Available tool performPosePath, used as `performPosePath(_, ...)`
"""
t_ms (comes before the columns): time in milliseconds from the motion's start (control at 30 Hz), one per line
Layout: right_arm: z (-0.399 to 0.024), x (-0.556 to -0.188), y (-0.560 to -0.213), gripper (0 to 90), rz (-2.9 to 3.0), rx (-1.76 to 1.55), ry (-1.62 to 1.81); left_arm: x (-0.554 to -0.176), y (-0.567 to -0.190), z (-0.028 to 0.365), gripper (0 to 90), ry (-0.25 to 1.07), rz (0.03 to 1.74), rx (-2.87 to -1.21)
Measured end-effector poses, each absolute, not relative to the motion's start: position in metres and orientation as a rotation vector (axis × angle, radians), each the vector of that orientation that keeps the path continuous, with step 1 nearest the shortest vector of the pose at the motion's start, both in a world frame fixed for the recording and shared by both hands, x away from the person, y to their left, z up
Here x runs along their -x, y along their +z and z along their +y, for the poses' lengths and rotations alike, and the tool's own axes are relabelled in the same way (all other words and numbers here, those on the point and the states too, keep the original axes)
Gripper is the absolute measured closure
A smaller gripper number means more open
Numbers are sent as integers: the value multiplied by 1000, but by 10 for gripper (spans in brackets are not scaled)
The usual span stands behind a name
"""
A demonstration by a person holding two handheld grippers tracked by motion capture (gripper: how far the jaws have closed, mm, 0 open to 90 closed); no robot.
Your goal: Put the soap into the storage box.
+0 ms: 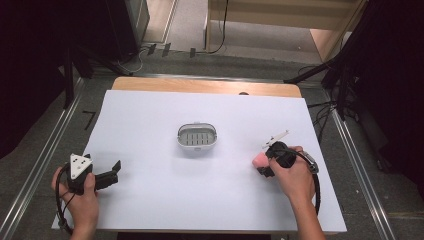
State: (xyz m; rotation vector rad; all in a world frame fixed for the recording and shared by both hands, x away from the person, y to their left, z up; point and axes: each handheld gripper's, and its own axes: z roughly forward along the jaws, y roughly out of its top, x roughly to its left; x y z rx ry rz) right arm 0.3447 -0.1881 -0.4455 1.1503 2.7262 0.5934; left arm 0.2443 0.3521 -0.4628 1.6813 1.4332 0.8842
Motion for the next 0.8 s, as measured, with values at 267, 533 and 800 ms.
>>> performPosePath(267,-180,-352,-429,388,2744,-1103,619,-244,-463,353,0,881,1432,-1680)
performPosePath(533,-167,-364,-419,388,2788,-1036,665,-245,-463,353,0,874,1430,-1686)
performPosePath(800,-152,-371,-414,388,2815,-973,668,-245,-463,353,0,874,1430,-1687)
